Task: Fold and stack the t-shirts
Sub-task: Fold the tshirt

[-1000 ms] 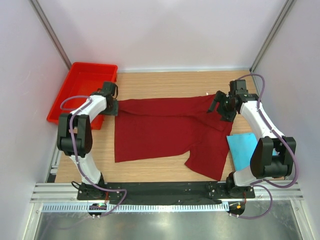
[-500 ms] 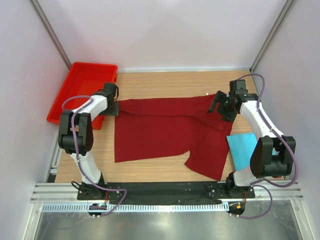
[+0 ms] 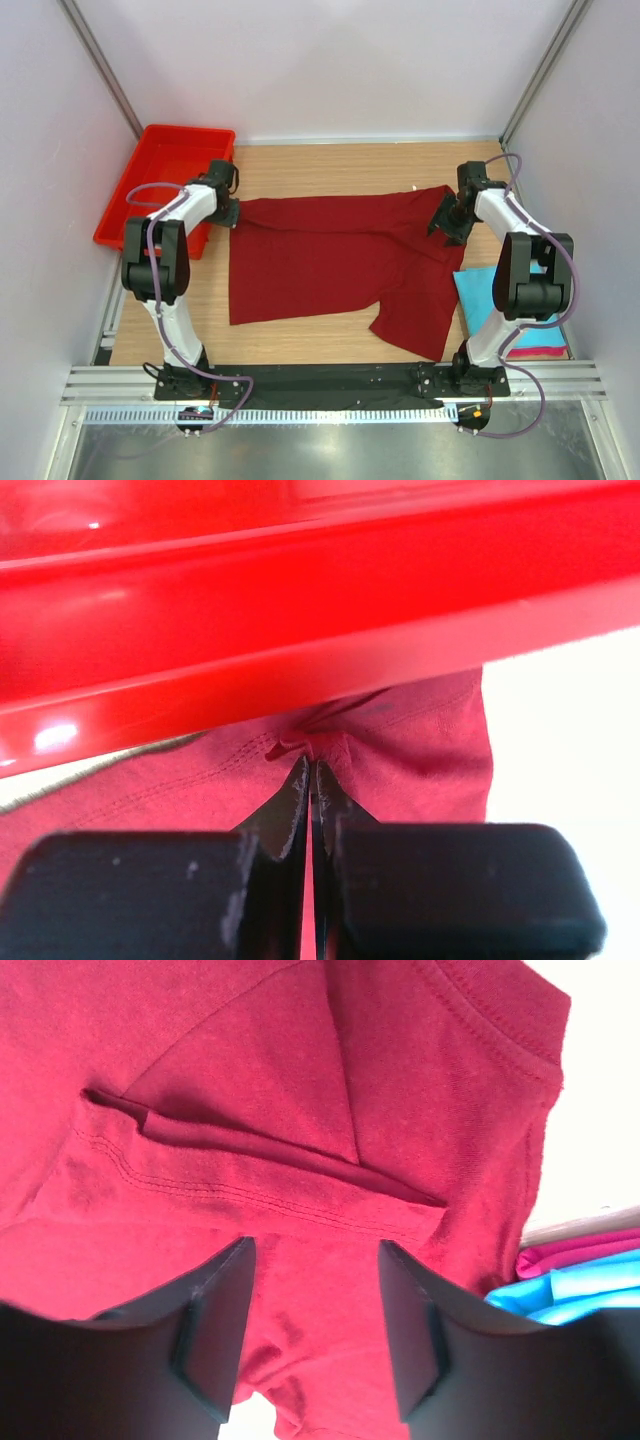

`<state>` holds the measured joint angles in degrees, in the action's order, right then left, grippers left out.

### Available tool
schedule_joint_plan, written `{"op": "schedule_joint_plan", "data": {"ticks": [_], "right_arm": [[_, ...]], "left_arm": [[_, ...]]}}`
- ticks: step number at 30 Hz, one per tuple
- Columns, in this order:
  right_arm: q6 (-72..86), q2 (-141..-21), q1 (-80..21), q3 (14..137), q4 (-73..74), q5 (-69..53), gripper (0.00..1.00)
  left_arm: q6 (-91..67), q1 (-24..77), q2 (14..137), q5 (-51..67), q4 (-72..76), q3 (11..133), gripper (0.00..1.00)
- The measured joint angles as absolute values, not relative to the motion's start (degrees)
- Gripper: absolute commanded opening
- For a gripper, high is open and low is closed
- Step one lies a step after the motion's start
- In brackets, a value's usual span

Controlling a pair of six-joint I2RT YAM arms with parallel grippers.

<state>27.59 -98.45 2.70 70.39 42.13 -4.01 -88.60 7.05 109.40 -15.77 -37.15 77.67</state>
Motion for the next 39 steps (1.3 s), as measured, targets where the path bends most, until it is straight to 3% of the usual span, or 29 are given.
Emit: {"op": "schedule_joint_plan", "data": {"ticks": [10, 13, 15, 18, 28, 34, 39], "right_arm": [[26.81, -98.67, 2.70, 69.32, 42.33, -2.02, 0.38], [26.72, -98.67, 3.01, 67.79, 42.37, -1.67, 0.39], [26.70, -98.67, 3.42, 67.11, 42.30, -1.63, 0.46], [26.50, -98.70, 4.43, 66.13, 41.98, -1.56, 0.48], [26.41, -99.02, 5.13, 63.07, 39.86, -1.41, 0.43], [26.11, -100.64, 5.39, 62.15, 37.85, -1.80, 0.38], [25.80, -100.66, 5.39, 62.15, 37.32, -1.87, 0.25]], "left_arm": [[-75.96, 9.52, 109.78, -17.43, -37.67, 78.74, 0.00], [-73.58, 10.76, 109.75, -18.02, -38.00, 78.70, 0.00], [-72.16, 11.49, 109.75, -18.41, -38.02, 78.48, 0.00], [-70.46, 12.12, 109.75, -18.85, -38.02, 77.91, 0.00], [-67.64, 12.36, 109.75, -19.77, -38.04, 77.43, 0.00], [-66.37, 12.36, 109.75, -20.08, -38.02, 77.43, 0.00], [-64.97, 12.36, 109.45, -20.67, -38.04, 77.43, 0.00]]}}
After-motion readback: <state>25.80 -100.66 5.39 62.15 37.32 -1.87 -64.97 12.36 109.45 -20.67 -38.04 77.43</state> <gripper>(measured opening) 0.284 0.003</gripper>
